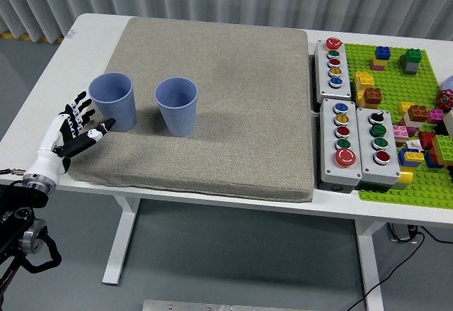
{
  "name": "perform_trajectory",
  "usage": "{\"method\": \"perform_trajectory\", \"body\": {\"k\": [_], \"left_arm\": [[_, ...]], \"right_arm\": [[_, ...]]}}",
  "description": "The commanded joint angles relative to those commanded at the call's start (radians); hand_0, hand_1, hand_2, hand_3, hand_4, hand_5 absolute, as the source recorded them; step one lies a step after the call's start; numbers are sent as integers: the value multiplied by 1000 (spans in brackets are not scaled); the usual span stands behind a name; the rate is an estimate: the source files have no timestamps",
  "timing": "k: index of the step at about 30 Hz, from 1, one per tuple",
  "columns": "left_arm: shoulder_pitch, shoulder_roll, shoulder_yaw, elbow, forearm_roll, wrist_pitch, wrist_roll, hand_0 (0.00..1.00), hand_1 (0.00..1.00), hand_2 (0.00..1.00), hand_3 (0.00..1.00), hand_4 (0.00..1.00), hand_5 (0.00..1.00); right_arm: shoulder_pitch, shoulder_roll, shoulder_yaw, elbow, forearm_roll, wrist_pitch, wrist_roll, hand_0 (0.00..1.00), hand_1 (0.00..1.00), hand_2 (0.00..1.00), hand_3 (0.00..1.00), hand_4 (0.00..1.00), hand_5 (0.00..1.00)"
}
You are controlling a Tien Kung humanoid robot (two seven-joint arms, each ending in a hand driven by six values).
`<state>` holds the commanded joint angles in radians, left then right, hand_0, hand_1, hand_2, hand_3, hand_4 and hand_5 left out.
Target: Pick cup pour cup place
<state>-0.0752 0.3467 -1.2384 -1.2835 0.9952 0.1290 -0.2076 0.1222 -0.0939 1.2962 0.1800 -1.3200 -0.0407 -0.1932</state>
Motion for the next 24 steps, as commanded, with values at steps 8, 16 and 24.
{"method": "perform_trajectory", "body": {"k": [8,16,24], "left_arm": [[-26,-8,20,11,8,-1,0,952,909,998,998,898,264],[-55,-9,30,25,24,-5,5,951,911,998,998,822,164],[-99,-17,56,76,-6,-9,0,951,908,998,998,858,220]], "right_arm": [[4,-1,-3,0,6,-1,1,696,697,629,616,171,330],[11,-1,-6,0,15,-3,3,696,697,629,616,170,329],[14,-2,-7,0,19,-3,4,696,697,629,616,170,328]]}}
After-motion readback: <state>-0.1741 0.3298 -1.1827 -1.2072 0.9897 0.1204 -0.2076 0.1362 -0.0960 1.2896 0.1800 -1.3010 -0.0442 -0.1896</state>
